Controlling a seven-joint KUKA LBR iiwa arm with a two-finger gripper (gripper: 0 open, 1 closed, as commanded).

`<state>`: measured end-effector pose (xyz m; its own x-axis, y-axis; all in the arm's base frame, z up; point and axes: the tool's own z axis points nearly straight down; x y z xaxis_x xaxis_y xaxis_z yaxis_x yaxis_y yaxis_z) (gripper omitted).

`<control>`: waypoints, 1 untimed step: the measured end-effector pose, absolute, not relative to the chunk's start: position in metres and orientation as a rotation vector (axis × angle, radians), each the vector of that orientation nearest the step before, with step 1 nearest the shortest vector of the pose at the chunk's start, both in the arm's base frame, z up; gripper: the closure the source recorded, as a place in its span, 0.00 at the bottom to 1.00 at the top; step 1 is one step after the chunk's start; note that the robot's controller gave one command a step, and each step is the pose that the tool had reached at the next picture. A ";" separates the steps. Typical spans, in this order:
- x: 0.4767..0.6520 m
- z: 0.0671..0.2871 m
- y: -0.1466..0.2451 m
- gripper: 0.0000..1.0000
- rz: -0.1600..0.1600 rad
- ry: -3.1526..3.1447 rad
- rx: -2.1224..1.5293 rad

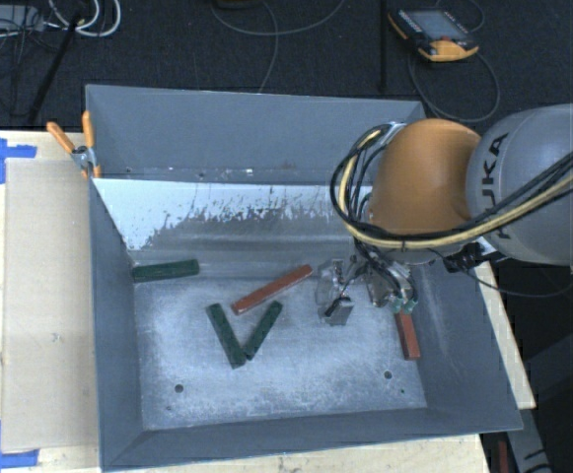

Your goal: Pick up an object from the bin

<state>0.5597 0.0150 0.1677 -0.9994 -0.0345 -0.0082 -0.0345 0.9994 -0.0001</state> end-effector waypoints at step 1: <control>0.558 0.163 0.015 0.00 0.000 3.141 -0.056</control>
Offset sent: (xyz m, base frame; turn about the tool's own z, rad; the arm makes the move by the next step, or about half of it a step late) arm 0.0000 0.0000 0.0000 0.0000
